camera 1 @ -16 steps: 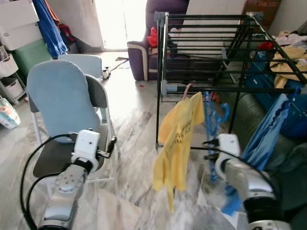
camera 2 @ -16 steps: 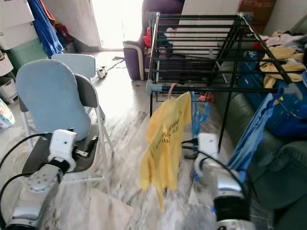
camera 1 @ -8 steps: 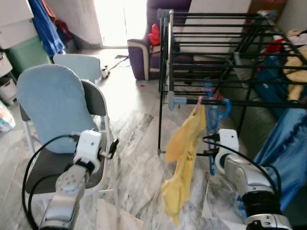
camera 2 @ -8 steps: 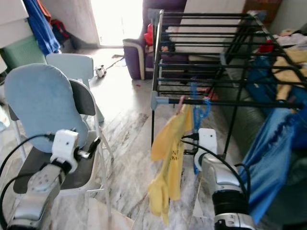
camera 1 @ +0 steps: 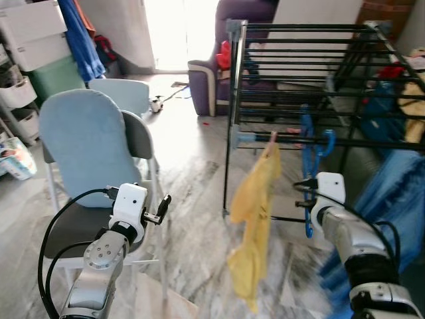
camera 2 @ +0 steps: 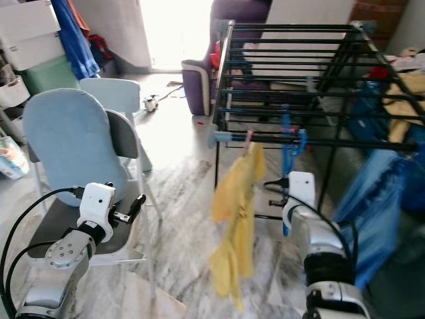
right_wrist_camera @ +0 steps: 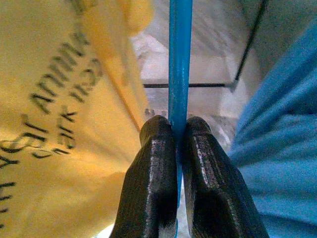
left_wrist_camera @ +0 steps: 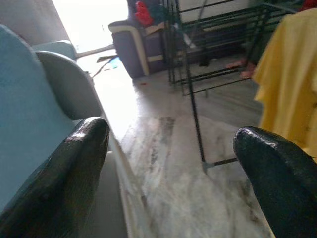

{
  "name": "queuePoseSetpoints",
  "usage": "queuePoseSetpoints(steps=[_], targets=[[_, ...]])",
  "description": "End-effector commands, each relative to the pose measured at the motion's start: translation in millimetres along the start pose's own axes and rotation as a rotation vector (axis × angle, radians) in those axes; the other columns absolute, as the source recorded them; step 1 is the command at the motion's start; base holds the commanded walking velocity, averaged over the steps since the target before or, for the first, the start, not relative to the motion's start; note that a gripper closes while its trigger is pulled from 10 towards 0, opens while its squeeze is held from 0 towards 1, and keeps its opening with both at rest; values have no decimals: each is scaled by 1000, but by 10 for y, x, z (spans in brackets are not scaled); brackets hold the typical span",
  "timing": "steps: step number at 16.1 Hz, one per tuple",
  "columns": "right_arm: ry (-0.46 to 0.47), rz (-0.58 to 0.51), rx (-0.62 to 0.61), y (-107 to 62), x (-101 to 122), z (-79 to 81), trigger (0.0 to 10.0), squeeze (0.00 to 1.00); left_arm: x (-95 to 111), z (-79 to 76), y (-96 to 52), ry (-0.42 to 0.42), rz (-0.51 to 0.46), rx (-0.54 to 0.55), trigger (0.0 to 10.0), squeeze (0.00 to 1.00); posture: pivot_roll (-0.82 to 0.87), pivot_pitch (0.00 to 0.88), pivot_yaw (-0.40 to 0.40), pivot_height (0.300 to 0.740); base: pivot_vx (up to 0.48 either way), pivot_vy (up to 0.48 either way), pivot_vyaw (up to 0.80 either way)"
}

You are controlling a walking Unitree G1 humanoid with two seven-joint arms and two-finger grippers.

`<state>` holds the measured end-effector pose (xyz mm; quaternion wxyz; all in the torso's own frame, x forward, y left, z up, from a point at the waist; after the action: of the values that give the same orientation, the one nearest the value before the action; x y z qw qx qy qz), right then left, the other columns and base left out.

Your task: Hang hanger

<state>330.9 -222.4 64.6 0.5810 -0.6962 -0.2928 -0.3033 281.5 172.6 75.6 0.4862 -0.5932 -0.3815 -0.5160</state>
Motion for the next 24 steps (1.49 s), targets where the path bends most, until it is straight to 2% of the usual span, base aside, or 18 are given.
queuePoseSetpoints(steps=[1, 3, 7, 9, 12, 14, 19, 22, 24], targets=[[49, 10, -17, 7, 78, -75, 10000, 0, 58, -1, -3, 7, -11, -11, 10000, 0, -43, 0, 18, 740, 0, 0, 0], [96, 66, -11, 29, 55, -99, 10000, 0, 52, -19, -15, 3, -10, -18, 10000, 0, -41, 0, 17, 740, 0, 0, 0], [140, 62, 20, 79, 159, -135, 10000, 0, 61, -42, -19, -8, -13, -38, 10000, 0, -42, 0, 19, 740, 0, 0, 0], [132, 21, 24, 82, 322, -173, 10000, 0, 82, -52, -35, -27, -27, -53, 10000, 0, -43, 0, 17, 740, 178, 0, 0], [98, -5, 24, 89, 361, -165, 10000, 0, 73, -61, -43, -25, -24, -54, 10000, 0, -42, 0, 17, 740, 386, 0, 0], [40, -56, -1, 89, 425, -152, 10000, 0, 67, -76, -47, -27, -22, -61, 10000, 0, -44, 0, 18, 740, 384, 0, 0], [91, 30, 0, 114, 225, -177, 10000, 0, 57, -88, -47, -30, -15, -69, 10000, 0, -48, 0, 16, 740, 321, 0, 0], [72, 32, -11, 100, 158, -189, 10000, 0, 42, -105, -47, -28, -6, -72, 10000, 0, -47, 0, 14, 740, 81, 0, 0], [20, 25, -23, 69, 65, -193, 10000, 0, 34, -115, -51, -32, -5, -71, 10000, 0, -53, 0, 12, 740, 0, 0, 0]])
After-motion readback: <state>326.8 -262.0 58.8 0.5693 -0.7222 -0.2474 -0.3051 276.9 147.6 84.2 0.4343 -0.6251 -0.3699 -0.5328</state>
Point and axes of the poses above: a point about 5 cm out from each wrist's last joint towards the gripper, its own y axis pointing out of the wrist towards the gripper, its own x axis along the axis of the wrist's last joint, z = x × y, the point moved 1 cm from there along y, pointing out of the wrist towards the gripper, and after that the axes turned 9 degrees about -y, right-handed, at the moved point
